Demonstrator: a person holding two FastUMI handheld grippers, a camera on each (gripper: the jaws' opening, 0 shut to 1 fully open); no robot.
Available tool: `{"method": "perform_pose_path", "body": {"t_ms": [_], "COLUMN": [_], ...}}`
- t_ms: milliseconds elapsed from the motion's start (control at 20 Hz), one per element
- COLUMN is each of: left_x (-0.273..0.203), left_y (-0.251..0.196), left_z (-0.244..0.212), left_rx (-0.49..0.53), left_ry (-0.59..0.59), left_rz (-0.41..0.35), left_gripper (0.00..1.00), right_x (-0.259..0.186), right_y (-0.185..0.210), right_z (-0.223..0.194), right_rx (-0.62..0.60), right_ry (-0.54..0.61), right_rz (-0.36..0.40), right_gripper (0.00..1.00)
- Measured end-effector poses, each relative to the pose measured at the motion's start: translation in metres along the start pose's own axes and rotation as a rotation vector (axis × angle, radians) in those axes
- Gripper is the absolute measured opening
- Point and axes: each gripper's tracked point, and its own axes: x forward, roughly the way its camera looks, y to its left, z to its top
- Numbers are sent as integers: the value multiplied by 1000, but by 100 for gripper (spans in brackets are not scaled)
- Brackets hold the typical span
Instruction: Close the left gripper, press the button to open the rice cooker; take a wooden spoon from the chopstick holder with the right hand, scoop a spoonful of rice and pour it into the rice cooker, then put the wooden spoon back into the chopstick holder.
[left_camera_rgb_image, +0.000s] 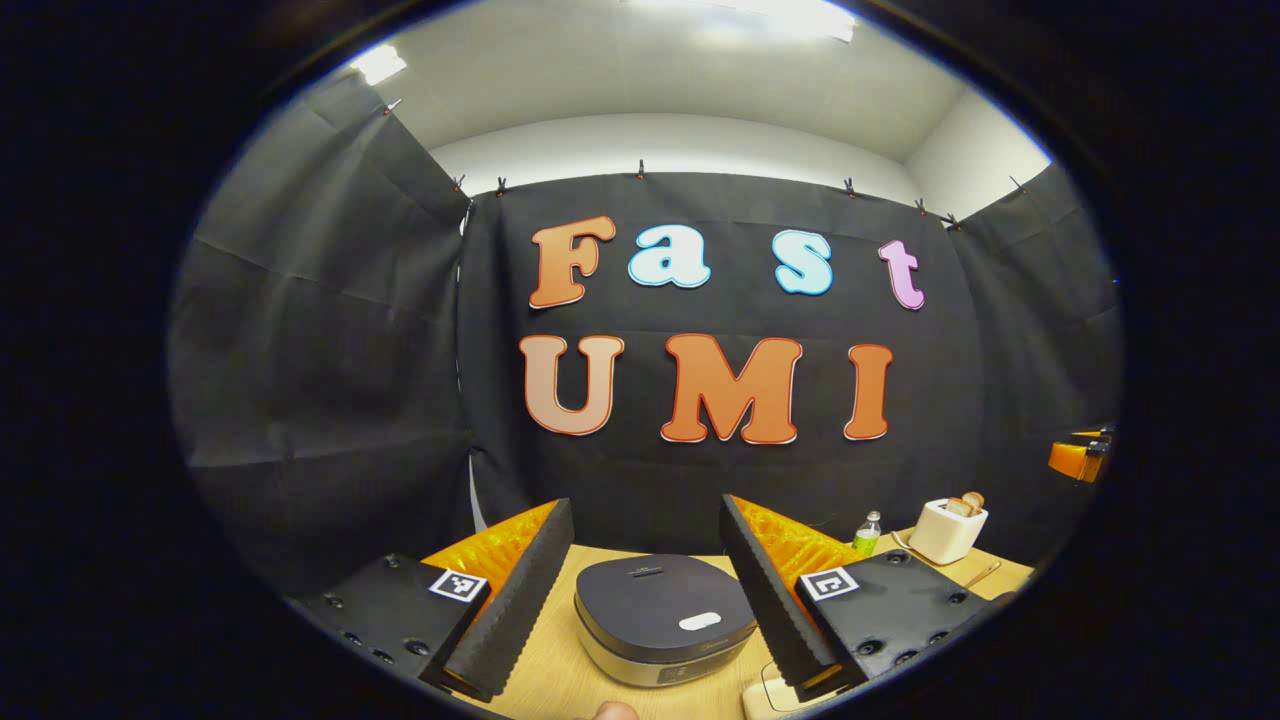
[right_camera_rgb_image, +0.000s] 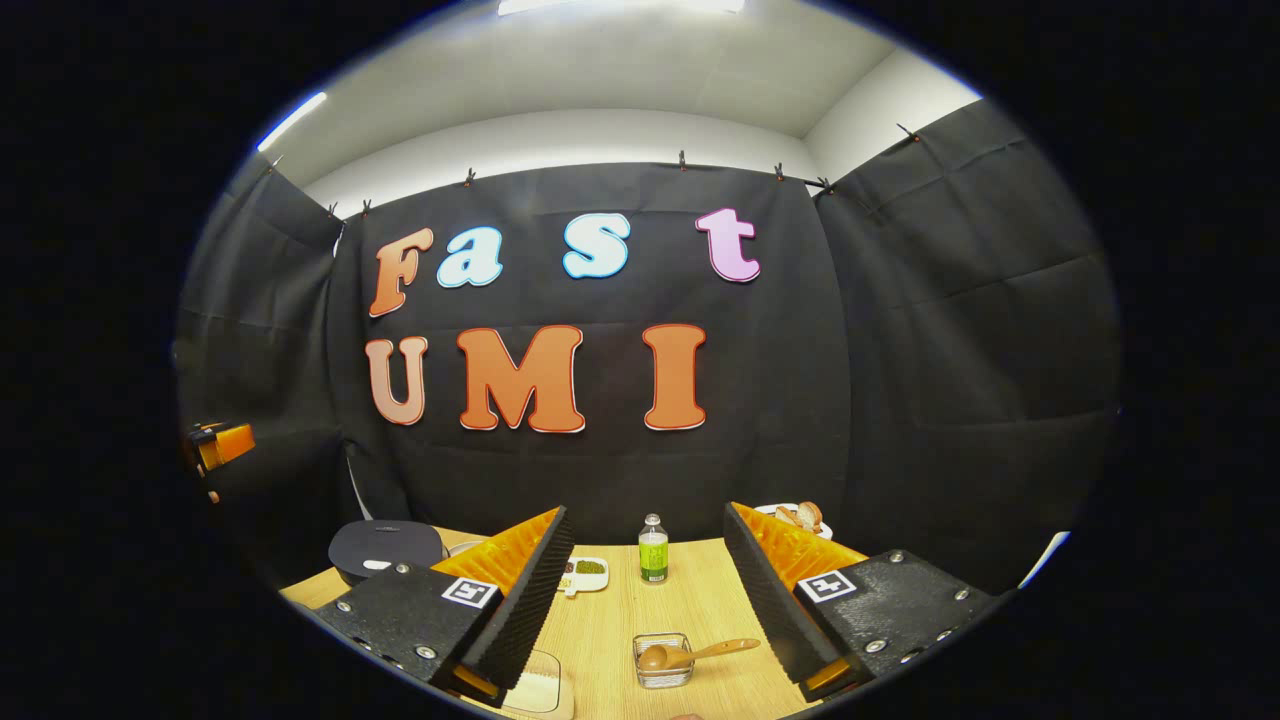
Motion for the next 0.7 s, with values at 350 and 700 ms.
{"method": "perform_pose_path", "body": {"t_ms": [350, 700], "left_x": [2, 5], "left_y": [-9, -9], "left_z": [-6, -10], "left_rx": [-20, -12], "left_ry": [31, 59], "left_rz": [-39, -39], "left_gripper": [96, 58], "right_x": [3, 6], "right_y": [-1, 0], "right_z": [-4, -7], "right_rx": [-10, -14], "right_ry": [17, 25], "right_rz": [3, 8], "right_gripper": [94, 94]}}
